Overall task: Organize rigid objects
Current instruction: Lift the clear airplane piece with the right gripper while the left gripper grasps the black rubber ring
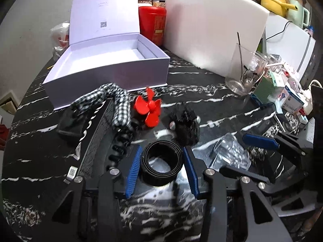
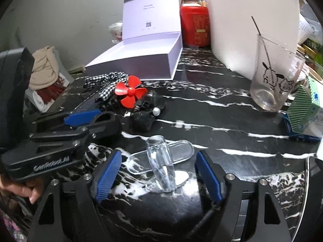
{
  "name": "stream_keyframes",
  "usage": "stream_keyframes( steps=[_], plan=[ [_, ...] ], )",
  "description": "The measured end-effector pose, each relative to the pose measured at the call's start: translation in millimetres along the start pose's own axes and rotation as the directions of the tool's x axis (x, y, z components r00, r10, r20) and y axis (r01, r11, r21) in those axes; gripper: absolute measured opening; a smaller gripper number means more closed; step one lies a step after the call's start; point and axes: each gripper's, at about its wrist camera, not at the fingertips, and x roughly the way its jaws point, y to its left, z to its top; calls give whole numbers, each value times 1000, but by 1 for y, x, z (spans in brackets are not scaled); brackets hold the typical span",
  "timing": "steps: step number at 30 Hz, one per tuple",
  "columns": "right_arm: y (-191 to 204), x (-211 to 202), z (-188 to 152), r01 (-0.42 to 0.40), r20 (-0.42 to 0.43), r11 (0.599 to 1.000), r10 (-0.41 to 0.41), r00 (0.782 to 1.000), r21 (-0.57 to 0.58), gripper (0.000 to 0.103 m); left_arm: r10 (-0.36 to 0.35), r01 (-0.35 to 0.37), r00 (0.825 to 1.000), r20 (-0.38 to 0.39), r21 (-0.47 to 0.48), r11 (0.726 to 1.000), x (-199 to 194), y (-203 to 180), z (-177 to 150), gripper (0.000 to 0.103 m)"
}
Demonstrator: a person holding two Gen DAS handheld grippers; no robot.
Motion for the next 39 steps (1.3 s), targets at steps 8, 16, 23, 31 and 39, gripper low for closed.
stream_keyframes(
  steps=[8,16,23,31,39],
  plan=[
    [1,11,0,26,-13,1000,-26,1000,-1,97,-11,9,999,-45,-37,999,7,10,-3,54],
    [9,15,1,50,-12,998,-51,999,-30,94,-14,14,1000,-14,-26,1000,13,8,-5,55],
    [17,19,3,111,-12,990,-113,994,-83,77,59,-59,998,-12,-8,998,13,5,-4,46],
    [8,11,1,51,12,998,-51,999,-35,77,70,-70,997,-22,-45,996,10,12,-4,41],
    [8,4,0,35,27,999,-35,999,-15,77,56,-56,998,-3,-65,996,-2,12,-3,41]
  ],
)
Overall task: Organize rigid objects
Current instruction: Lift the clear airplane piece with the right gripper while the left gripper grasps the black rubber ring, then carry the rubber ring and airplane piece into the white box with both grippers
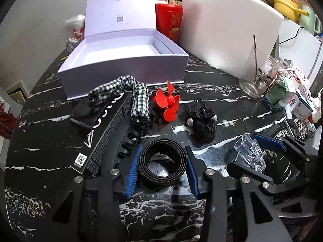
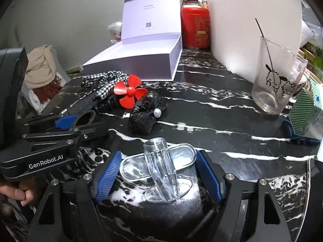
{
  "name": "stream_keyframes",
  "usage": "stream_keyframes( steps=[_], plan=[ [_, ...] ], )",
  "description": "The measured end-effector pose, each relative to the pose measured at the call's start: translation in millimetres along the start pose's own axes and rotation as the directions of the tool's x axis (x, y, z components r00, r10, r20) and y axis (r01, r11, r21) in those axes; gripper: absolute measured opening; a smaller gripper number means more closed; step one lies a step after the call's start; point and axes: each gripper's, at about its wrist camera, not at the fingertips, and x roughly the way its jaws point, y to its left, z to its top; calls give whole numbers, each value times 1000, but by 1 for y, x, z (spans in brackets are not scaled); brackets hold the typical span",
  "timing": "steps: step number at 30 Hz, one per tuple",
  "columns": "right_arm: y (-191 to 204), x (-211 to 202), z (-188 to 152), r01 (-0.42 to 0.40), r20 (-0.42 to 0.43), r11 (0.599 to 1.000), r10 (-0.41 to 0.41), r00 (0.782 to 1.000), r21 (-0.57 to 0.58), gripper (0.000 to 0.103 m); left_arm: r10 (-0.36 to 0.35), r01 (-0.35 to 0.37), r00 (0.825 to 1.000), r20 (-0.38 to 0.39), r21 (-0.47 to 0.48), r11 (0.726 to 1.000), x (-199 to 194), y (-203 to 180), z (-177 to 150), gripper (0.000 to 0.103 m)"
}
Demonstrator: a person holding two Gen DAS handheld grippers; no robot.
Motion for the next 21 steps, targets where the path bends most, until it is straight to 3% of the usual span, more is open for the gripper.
stream_keyframes(
  steps=[9,21],
  plan=[
    [8,-23,0,14,55,1000,-14,998,-5,77,13,-13,999,39,-6,1000,-21,1,2,41],
    [23,-55,15,-25,142,999,31,989,-44,77,71,-66,988,135,-43,997,-69,7,12,41]
  ],
)
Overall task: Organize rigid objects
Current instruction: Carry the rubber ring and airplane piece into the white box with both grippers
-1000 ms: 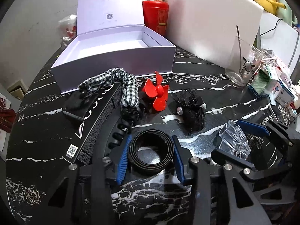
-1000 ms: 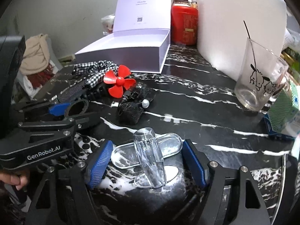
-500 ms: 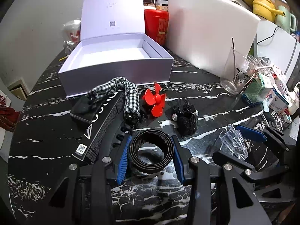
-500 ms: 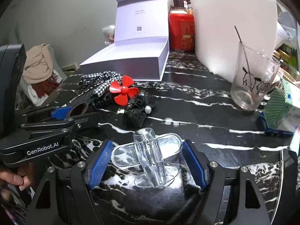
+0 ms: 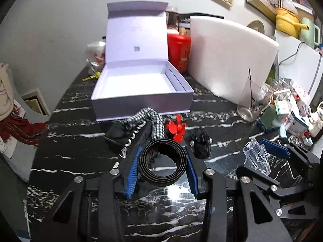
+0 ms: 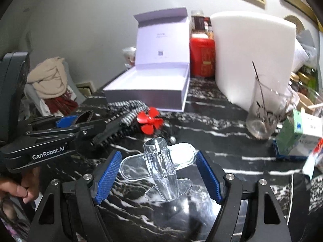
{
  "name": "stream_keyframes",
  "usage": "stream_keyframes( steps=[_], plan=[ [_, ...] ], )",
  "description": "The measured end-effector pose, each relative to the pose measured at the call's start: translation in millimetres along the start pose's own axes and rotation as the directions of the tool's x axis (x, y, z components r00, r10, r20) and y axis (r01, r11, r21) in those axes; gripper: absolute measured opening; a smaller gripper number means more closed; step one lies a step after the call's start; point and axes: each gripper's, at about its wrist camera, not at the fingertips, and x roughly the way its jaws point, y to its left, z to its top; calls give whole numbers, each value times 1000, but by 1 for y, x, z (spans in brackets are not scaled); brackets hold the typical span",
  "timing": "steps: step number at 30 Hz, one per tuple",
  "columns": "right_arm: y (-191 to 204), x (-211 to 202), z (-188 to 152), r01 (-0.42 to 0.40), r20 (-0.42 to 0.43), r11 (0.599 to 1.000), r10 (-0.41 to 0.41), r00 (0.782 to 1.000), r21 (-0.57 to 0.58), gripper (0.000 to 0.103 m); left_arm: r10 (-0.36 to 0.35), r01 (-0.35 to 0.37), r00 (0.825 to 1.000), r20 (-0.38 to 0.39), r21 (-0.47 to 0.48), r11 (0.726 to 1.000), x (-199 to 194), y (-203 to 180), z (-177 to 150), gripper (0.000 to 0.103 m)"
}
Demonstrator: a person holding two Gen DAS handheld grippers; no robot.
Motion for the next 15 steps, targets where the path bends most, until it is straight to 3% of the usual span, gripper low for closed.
stream_keyframes(
  steps=[15],
  plan=[
    [9,7,50,-26,60,999,28,998,-29,77,-3,3,1000,22,-32,999,10,23,47,41]
  ],
)
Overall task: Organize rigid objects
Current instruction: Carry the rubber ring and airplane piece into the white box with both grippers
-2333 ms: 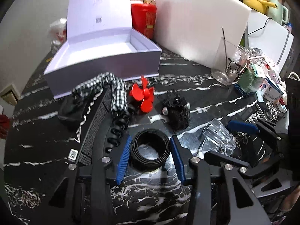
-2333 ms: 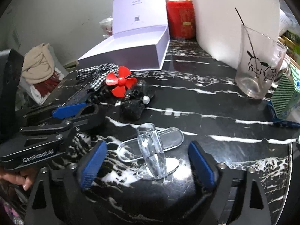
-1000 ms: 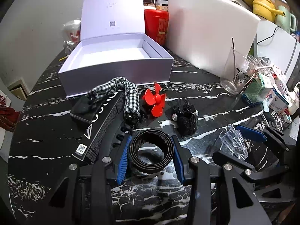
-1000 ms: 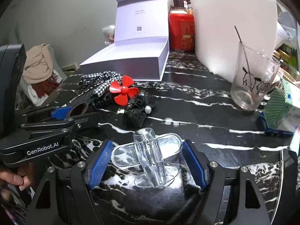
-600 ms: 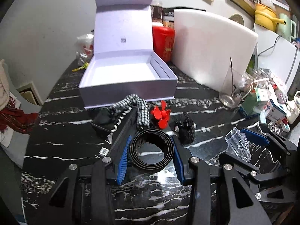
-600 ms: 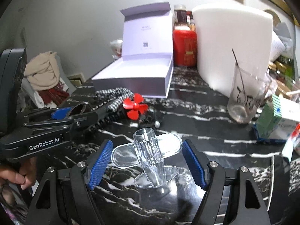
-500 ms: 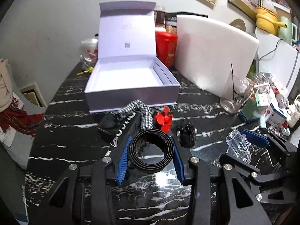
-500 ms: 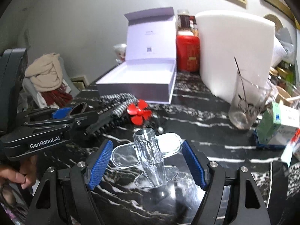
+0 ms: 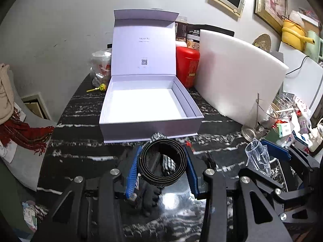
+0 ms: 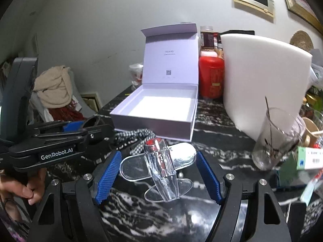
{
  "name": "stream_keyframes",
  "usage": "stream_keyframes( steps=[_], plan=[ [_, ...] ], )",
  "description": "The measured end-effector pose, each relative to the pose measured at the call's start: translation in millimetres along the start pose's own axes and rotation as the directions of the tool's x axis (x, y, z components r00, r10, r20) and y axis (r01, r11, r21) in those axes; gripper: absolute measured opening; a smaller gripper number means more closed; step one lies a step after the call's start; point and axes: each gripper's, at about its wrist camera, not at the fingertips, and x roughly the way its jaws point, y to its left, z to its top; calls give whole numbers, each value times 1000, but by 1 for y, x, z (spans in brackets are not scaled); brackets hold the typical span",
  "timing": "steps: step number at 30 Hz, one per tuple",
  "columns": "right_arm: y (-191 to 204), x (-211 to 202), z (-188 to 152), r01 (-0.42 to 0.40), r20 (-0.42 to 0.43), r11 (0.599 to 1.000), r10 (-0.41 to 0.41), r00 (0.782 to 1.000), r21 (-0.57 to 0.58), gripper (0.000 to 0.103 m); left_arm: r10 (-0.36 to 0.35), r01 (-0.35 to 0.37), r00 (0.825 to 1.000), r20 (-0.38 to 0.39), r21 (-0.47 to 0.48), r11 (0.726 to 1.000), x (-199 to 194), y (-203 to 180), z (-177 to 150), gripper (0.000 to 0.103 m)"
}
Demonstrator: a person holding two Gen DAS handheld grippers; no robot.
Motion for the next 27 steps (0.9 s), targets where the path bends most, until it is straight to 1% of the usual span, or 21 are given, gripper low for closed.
stream_keyframes(
  steps=[3,7,21,27],
  plan=[
    [-1,10,10,6,2,1000,-6,1000,-15,77,3,-3,1000,0,-3,1000,6,4,10,41],
    [-6,25,24,-17,0,1000,17,1000,-14,77,12,-12,1000,4,-7,1000,15,10,24,41],
    [-18,66,68,-35,7,997,35,999,-76,77,41,-41,999,2,-3,999,58,24,68,41],
    [-23,85,87,-34,18,995,36,999,-95,77,41,-41,999,2,19,999,77,26,87,41]
  ],
)
